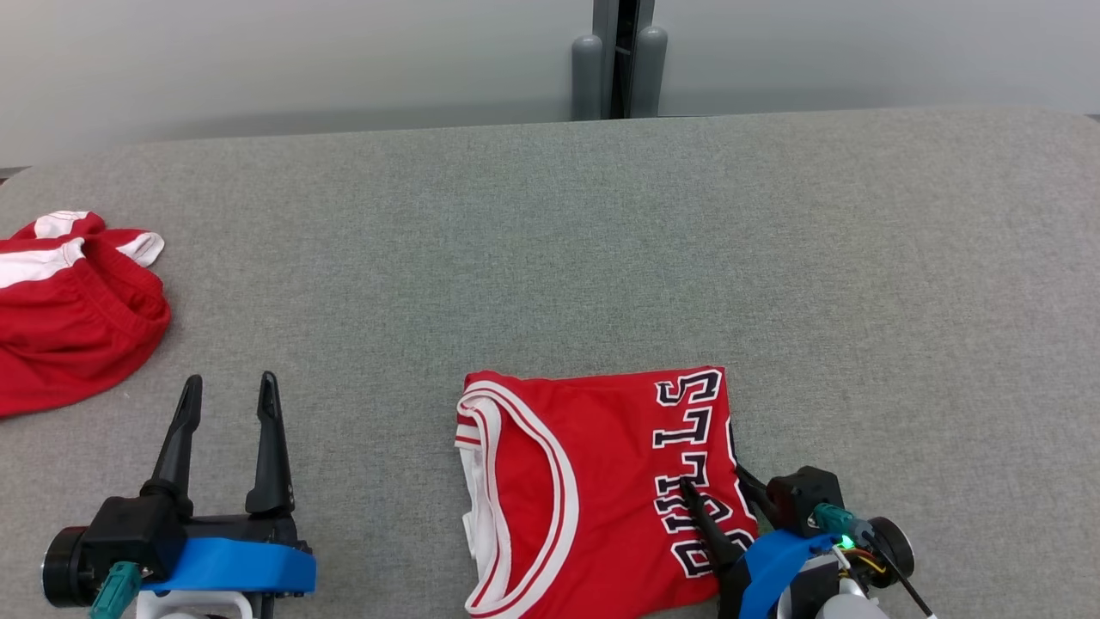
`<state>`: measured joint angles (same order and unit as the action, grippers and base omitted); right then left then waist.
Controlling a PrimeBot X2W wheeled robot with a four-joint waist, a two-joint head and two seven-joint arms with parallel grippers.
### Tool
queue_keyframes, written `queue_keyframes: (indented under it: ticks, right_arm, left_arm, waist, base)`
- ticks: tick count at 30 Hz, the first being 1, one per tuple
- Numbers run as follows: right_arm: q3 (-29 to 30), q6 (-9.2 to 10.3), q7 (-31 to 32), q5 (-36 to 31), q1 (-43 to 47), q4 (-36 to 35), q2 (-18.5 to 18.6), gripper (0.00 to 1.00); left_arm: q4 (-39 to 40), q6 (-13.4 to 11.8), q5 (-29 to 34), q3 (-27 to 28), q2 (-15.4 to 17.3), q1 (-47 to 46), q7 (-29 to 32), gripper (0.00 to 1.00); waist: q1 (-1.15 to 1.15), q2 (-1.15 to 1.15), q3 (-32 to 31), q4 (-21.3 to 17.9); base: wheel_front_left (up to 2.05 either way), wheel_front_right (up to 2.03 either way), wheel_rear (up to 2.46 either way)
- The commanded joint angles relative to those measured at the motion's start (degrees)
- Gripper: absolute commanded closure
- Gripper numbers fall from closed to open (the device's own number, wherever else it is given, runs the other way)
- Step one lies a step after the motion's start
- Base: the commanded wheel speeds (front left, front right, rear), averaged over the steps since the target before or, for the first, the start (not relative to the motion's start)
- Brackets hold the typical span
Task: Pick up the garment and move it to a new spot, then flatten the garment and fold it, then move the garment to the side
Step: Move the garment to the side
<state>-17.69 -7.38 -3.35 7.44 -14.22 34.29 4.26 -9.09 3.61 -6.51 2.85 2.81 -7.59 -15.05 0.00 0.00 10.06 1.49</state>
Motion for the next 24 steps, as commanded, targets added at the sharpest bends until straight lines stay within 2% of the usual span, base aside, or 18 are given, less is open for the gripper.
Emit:
queue_keyframes:
  ticks: [1, 8, 20, 24]
  right_arm:
    - [-1.4, -0.19, 0.4, 0.7, 0.3, 1.8, -1.0, 1.00]
    - [3.5, 0.01, -3.3, 1.0, -3.9, 1.5, 2.3, 1.00]
    - [13.7, -0.05, -5.0, -0.3, -9.3, -0.5, 7.6, 1.00]
    - [17.1, -0.06, -5.8, -0.3, -9.5, -1.2, 8.2, 1.00]
  left_arm:
    - [0.0, -0.3, -0.3, 0.0, 0.2, -0.5, -0.2, 0.00]
    - [0.8, -0.3, -0.4, 0.3, 0.2, -1.1, -0.2, 0.00]
    - [2.3, 1.0, 1.3, -0.3, 0.2, -4.3, -0.2, 0.00]
    - [2.5, 1.6, 2.0, 0.1, 0.4, -5.6, -0.2, 0.00]
  waist:
    - [0.00, 0.00, 0.2, 0.0]
    - [0.00, 0.00, 1.6, -1.5]
    - [0.00, 0.00, 6.9, -9.5]
    - [0.00, 0.00, 8.2, -11.4]
  base:
    - [0.00, 0.00, 0.00]
    - [0.00, 0.00, 0.00]
    - [0.00, 0.00, 0.00]
    - [0.00, 0.00, 0.00]
